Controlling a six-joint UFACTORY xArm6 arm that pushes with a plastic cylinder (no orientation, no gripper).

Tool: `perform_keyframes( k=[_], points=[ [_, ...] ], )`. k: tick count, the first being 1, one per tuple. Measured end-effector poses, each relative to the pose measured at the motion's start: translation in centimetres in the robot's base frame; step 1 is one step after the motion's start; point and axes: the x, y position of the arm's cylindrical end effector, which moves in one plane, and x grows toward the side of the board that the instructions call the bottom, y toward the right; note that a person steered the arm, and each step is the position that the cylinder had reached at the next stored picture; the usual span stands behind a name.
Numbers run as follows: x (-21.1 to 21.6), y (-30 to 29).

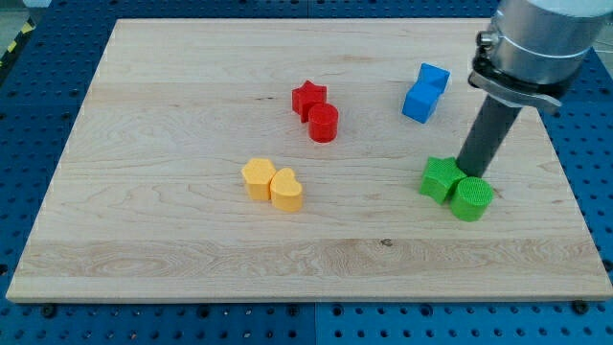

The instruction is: Separate the green blocks

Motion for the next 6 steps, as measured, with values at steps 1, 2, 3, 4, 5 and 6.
perform_keyframes(
  k=[1,2,3,4,5,6],
  points=[
    [-0.5,-0.3],
    [0.9,-2.3],
    [0.9,-3.7],
    [2.2,-3.0],
    [3.7,-0.5],
    [8.7,-1.0]
  ],
)
